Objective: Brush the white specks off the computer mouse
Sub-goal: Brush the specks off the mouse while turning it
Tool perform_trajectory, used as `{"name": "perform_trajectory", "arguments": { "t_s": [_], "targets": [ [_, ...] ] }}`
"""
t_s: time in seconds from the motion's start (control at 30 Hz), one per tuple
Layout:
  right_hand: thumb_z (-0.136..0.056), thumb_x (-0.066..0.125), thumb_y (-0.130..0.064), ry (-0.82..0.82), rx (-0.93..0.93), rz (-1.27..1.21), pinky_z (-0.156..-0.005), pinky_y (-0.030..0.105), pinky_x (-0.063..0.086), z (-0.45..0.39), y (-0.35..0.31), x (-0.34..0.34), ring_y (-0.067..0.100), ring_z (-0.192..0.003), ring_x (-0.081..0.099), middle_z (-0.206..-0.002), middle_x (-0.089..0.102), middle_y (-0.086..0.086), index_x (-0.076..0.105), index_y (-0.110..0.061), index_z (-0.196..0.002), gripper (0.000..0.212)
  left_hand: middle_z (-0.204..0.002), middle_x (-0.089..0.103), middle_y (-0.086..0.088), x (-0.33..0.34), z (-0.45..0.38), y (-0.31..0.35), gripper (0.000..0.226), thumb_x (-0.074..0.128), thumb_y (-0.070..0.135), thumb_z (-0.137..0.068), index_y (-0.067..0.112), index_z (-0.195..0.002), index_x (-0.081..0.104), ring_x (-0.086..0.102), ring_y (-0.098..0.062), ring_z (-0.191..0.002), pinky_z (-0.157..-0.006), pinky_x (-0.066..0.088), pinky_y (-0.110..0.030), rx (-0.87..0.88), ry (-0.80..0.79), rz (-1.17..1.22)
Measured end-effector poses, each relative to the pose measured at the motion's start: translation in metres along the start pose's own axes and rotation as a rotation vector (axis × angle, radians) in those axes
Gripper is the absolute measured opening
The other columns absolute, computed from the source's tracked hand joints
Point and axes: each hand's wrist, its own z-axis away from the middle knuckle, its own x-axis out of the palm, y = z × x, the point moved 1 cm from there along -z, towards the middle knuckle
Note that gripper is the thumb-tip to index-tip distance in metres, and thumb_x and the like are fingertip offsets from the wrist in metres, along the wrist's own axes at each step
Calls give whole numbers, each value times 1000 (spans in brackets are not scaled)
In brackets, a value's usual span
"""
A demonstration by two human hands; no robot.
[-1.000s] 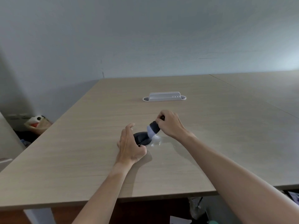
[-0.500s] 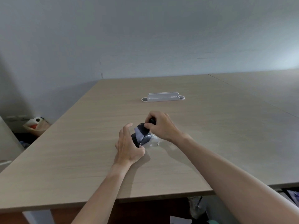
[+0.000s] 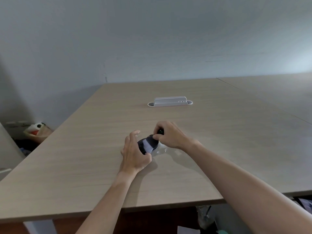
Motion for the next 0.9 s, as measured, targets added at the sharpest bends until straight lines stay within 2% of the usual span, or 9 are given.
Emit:
{"name": "perform_trajectory", "arguments": {
  "t_s": [0.13, 0.23, 0.33, 0.4, 0.5, 0.57, 0.67, 0.73, 0.9],
  "targets": [
    [-83, 61, -9, 189, 84, 32, -65, 35, 48, -5, 13, -9, 24, -77, 59, -82, 65, 5, 60, -10, -77, 5, -110, 49, 8, 0, -2, -1, 72, 66, 9, -58, 27, -124, 42, 50, -16, -110, -97, 32, -38, 3, -12, -10],
    [-85, 59, -9, 257, 121, -89, -57, 23, 41, -4, 7, -17, 13, -68, 56, -75, 64, 0, 63, -9, -76, 10, -105, 53, 6, 2, -2, -1, 70, 64, 10, -59, 28, -124, 43, 48, -19, -110, -97, 27, -34, -3, -62, -45],
    [-84, 61, -9, 70, 128, -123, -53, 17, 36, 1, 1, -17, 5, -58, 52, -66, 60, -8, 66, -13, -75, 11, -112, 52, 8, 3, -2, -4, 70, 55, 17, -57, 27, -126, 45, 45, -17, -117, -99, 22, -32, -2, -88, -61],
    [-85, 61, -8, 31, 132, -44, -56, 18, 39, 1, 7, -13, 13, -69, 55, -75, 64, -2, 69, -8, -81, 9, -117, 51, 9, 4, -3, -6, 69, 52, 19, -57, 26, -126, 48, 43, -15, -121, -100, 22, -32, 8, -104, -84],
    [-88, 56, -7, 213, 172, -4, -67, 31, 46, -5, 17, -13, 24, -84, 59, -89, 68, 9, 66, -3, -86, 11, -120, 49, 7, 4, -4, -4, 66, 57, 16, -61, 24, -127, 50, 42, -16, -123, -103, 24, -35, 23, -109, -123],
    [-89, 56, -10, 320, 191, -70, -64, 30, 45, -7, 14, -15, 23, -81, 58, -86, 68, 7, 65, -3, -86, 12, -125, 48, 8, 4, -4, -3, 70, 54, 17, -60, 24, -130, 47, 40, -15, -125, -105, 22, -35, 24, -103, -112],
    [-86, 61, -16, 204, 210, -193, -56, 26, 42, -6, 3, -15, 17, -60, 55, -65, 62, 1, 67, -7, -76, 15, -126, 48, 10, 3, -3, -2, 74, 48, 19, -57, 26, -130, 45, 39, -14, -125, -105, 21, -34, 14, -99, -84],
    [-85, 63, -16, 67, 206, -109, -55, 29, 45, -5, 1, -12, 20, -53, 54, -58, 61, 5, 69, -4, -70, 20, -123, 49, 11, 3, -3, -2, 73, 48, 20, -56, 27, -128, 45, 40, -14, -124, -103, 21, -32, 14, -95, -84],
    [-86, 59, -8, 164, 232, 37, -64, 31, 42, -14, 7, -21, 29, -84, 63, -87, 71, 16, 65, 1, -77, 14, -125, 50, 9, 3, -6, -1, 72, 51, 18, -58, 24, -130, 47, 42, -15, -124, -104, 22, -35, 21, -93, -100]
  ]
}}
